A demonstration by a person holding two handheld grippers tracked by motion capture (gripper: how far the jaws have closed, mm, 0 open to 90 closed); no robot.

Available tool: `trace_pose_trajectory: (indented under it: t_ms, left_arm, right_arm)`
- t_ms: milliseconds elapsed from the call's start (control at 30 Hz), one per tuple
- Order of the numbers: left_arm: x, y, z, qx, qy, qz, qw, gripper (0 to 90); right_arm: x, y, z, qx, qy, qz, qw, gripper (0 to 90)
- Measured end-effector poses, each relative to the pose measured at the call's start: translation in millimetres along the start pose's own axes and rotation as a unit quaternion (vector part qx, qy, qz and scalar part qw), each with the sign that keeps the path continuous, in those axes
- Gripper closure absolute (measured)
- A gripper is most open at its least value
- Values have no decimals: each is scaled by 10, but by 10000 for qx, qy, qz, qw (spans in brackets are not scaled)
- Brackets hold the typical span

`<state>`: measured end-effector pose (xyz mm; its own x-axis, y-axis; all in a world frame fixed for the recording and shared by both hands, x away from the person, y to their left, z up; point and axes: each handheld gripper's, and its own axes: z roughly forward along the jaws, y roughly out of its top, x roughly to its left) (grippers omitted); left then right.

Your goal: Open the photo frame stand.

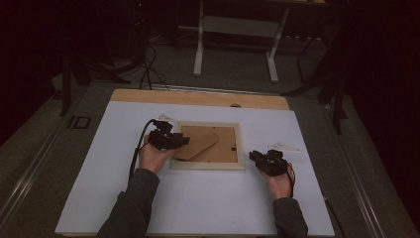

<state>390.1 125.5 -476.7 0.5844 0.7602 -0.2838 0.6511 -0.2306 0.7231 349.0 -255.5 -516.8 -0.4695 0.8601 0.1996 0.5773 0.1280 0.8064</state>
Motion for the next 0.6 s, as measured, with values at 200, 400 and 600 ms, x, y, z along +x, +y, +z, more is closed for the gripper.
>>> trace_pose_trajectory:
  t_ms: [200, 400, 600]
  left_arm:
    - [3, 8, 38, 42, 2, 18, 10000, 614]
    - [7, 13, 87, 123, -28, 34, 9999, 584]
    - [32, 7, 134, 125, -154, -26, 9998, 567]
  right_arm:
    - [11, 7, -6, -12, 29, -21, 10000, 758]
    - [3, 6, -11, -13, 33, -7, 10000, 757]
    - [2, 7, -12, -21, 39, -2, 10000, 756]
